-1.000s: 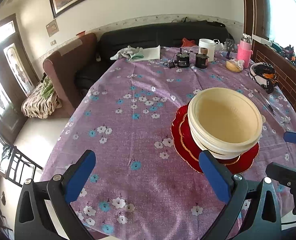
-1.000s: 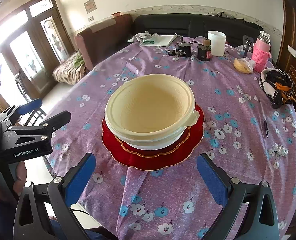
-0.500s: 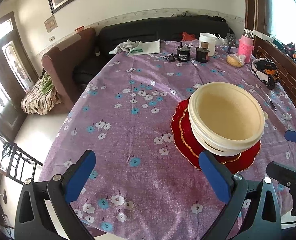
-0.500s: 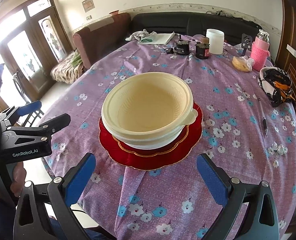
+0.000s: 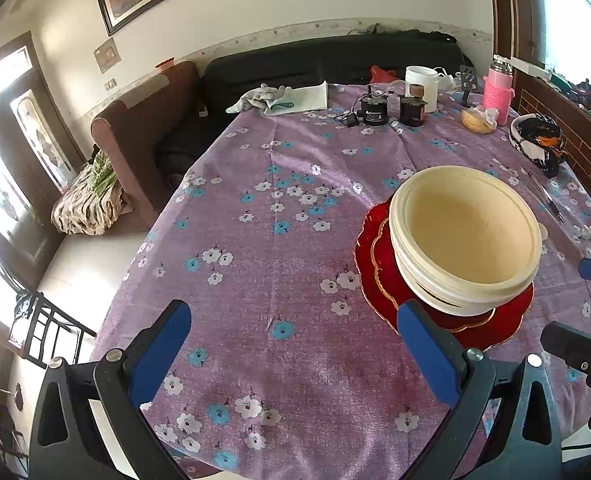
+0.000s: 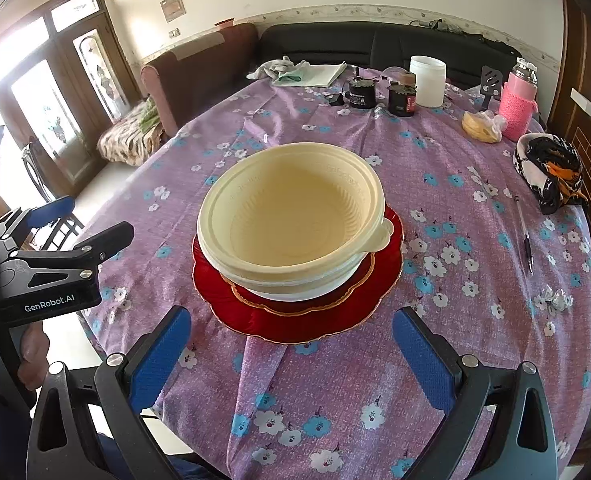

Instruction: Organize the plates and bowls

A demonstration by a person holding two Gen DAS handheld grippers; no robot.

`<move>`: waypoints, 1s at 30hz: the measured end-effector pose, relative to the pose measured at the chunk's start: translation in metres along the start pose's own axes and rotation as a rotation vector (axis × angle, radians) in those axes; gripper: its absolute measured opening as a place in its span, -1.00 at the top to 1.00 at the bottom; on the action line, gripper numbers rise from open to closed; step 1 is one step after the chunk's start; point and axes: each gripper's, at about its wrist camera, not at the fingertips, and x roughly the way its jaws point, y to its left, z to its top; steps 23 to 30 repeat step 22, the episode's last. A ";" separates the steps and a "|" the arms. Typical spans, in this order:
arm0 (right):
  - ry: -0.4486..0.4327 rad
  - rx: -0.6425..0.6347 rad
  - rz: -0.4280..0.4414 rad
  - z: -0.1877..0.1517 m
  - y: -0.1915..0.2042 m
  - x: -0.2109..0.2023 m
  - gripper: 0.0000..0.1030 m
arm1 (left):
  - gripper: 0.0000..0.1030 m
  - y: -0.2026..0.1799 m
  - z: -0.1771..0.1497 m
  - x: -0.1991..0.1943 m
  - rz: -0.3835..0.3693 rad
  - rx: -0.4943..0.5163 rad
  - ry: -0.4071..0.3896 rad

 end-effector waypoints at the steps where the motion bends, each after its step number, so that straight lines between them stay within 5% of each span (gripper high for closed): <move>1: 0.000 -0.001 -0.001 0.000 0.000 0.000 -0.98 | -1.00 0.000 0.000 0.001 0.002 -0.002 0.001; 30: 0.006 0.024 -0.034 0.001 -0.002 -0.001 -0.98 | -1.00 0.006 0.004 0.009 -0.086 -0.018 0.024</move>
